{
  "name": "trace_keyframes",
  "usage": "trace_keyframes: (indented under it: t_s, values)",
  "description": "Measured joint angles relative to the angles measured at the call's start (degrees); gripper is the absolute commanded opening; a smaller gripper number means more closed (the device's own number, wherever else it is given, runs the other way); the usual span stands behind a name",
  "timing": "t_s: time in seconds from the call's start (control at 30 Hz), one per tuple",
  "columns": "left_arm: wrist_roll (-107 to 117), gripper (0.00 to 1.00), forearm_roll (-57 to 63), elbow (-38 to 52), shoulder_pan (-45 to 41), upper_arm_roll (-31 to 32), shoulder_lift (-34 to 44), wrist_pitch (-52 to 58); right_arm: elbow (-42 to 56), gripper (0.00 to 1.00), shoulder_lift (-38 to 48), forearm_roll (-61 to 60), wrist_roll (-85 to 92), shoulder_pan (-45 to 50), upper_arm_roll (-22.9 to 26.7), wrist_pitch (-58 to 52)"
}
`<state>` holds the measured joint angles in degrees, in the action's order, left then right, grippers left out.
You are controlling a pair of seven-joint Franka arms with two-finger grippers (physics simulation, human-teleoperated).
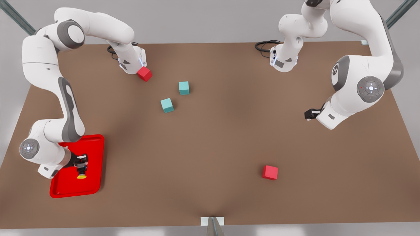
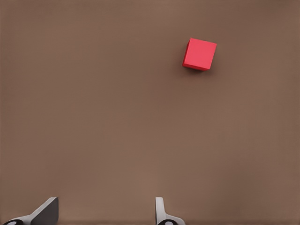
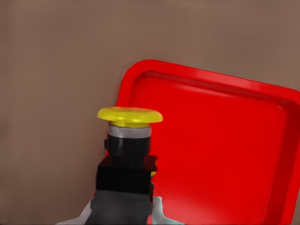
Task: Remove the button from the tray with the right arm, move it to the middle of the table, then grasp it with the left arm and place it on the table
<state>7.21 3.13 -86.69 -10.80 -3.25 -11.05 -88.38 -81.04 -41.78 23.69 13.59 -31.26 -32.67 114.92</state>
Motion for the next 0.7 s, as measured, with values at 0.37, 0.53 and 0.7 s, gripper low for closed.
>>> trace_keyframes:
  t_s: [0.37, 0.53, 0.7]
  values:
    - [0.03, 1.00, 0.00, 0.00, 0.00, 0.00, -0.14, -0.05, 2.41, 0.39, 0.22, -0.71, -15.77, 19.78, -12.54, -10.65]
    - [0.04, 1.00, 0.00, 0.00, -0.02, 0.00, -0.18, -0.01, 11.47, 0.40, -1.42, -2.35, -27.08, 36.61, -8.27, -12.06]
    - [0.05, 1.00, 0.00, 0.00, -0.01, 0.00, -0.33, -0.03, 25.11, 0.40, -8.19, -14.67, -39.27, 59.70, 13.36, -10.60]
